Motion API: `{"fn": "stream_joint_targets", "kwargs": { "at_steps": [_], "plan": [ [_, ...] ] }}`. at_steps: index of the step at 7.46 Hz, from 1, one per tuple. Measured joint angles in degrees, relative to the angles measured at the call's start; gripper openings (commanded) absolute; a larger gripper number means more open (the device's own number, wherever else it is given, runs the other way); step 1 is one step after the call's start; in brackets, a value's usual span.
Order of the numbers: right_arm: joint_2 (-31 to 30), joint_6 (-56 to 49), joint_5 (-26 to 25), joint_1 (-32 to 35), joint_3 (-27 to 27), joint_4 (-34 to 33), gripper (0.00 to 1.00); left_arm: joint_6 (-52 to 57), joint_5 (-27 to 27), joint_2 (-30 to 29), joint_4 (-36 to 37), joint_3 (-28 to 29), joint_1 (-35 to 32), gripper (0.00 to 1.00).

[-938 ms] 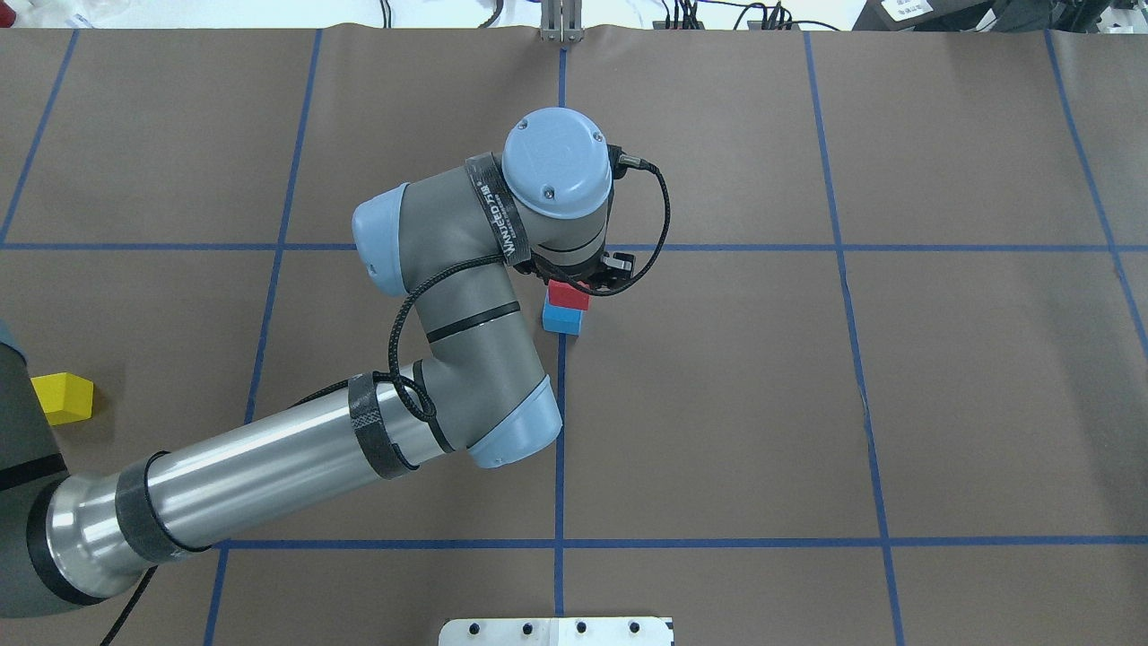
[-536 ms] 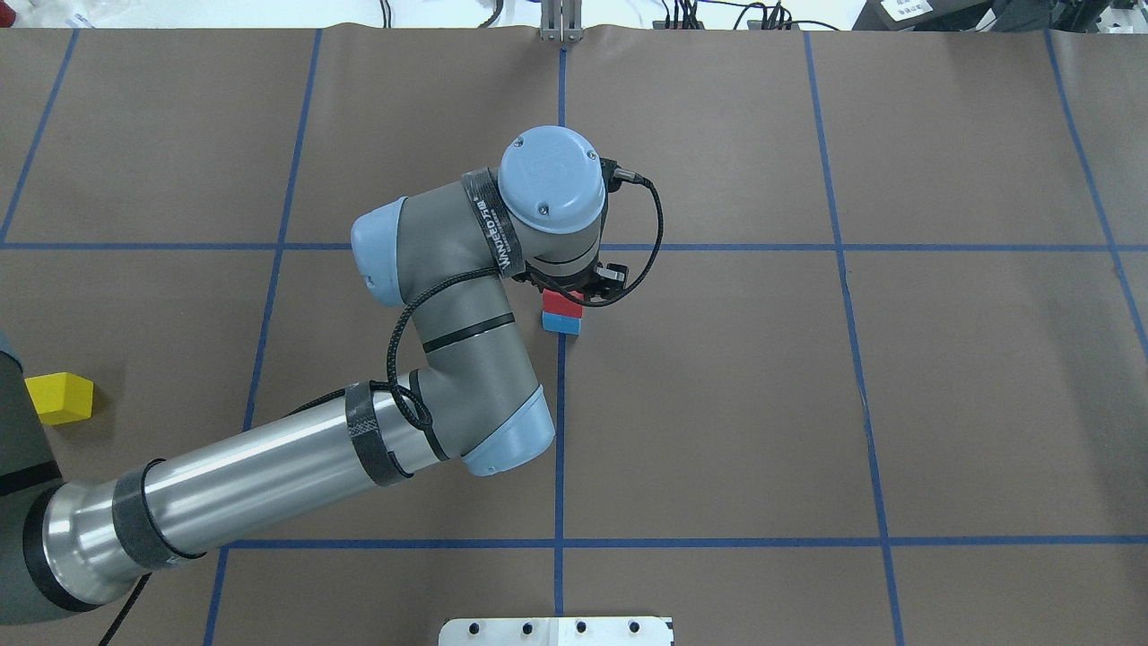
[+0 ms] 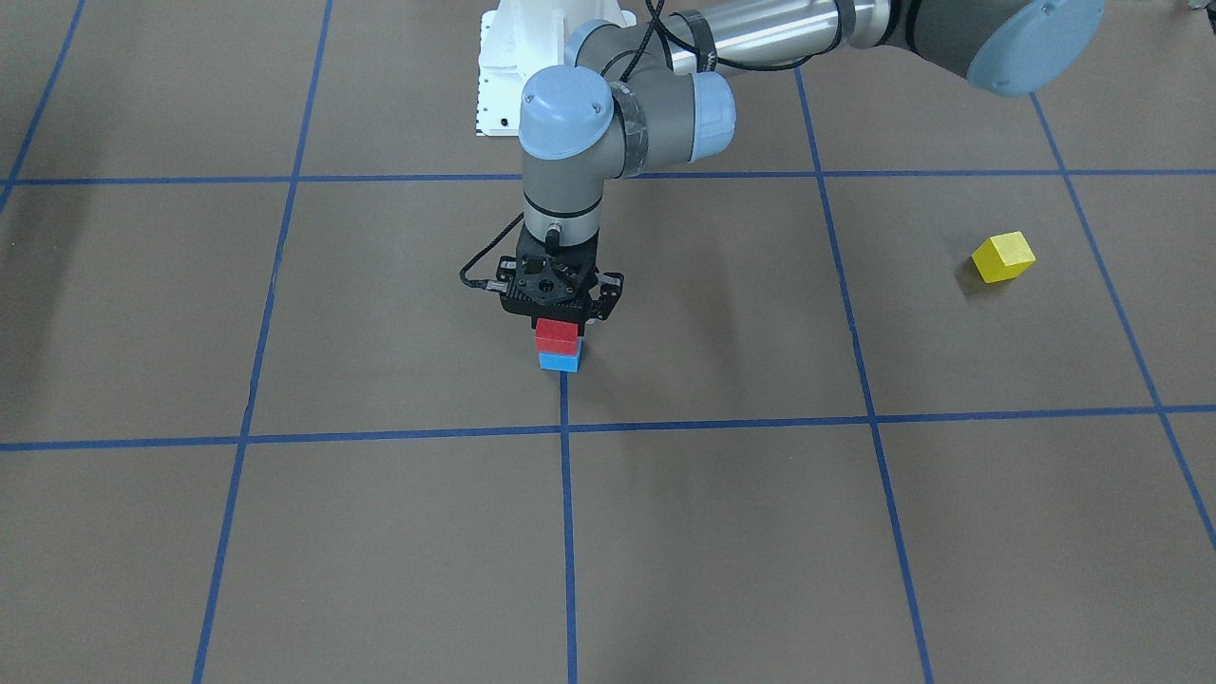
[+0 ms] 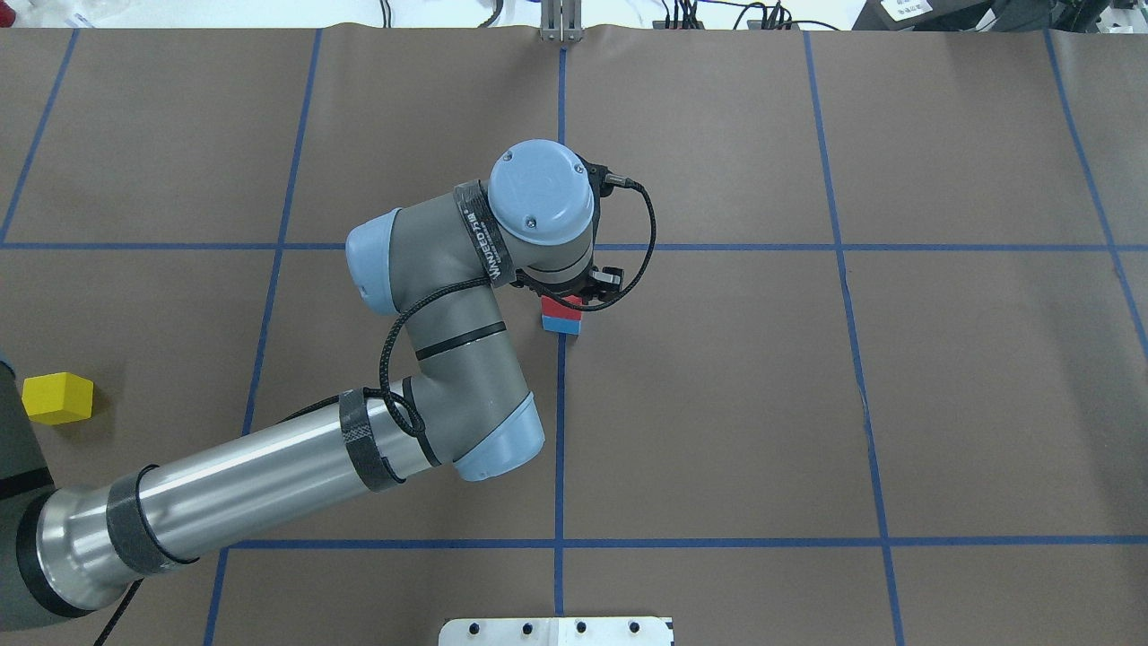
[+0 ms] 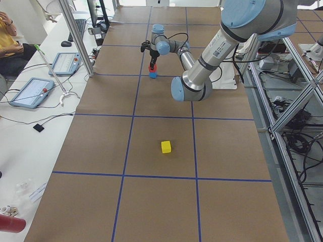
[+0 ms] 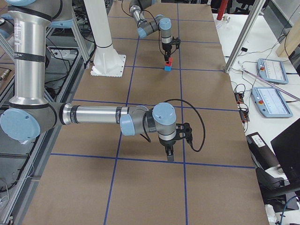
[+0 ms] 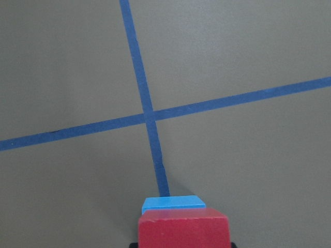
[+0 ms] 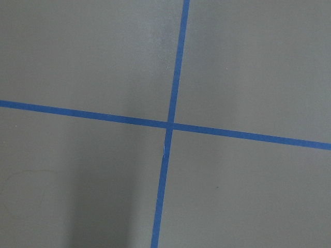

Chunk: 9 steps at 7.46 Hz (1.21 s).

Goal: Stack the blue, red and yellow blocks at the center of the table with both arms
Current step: 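Carry the red cube with the left gripper and lower it onto the blue cube, then open the left gripper and pull it back from the stack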

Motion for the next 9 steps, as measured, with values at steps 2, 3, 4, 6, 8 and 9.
{"fn": "stream_joint_targets", "kwargs": {
  "at_steps": [2,3,4,6,8,9],
  "plan": [
    [0.1,0.0,0.0,0.0,0.0,0.0,1.0,0.0,0.2,0.1,-0.1,-0.1,0.0,0.99],
    [0.2,0.0,0.0,0.0,0.0,0.0,1.0,0.1,0.2,0.1,-0.2,-0.1,0.0,0.99],
    [0.3,0.0,0.0,0.0,0.0,-0.1,1.0,0.1,0.2,0.3,-0.8,-0.1,0.0,0.99],
    [0.4,0.1,0.0,0.0,0.0,0.0,1.0,0.2,0.2,1.0,-2.2,-0.5,0.0,0.99],
    [0.4,0.1,0.0,0.0,0.0,0.0,1.0,2.8,-0.1,3.2,-1.8,-5.5,-1.4,0.99],
    [0.4,0.1,0.0,0.0,-0.1,0.0,1.0,4.4,-0.3,6.9,-0.7,-11.0,-2.8,0.99]
  ]
}}
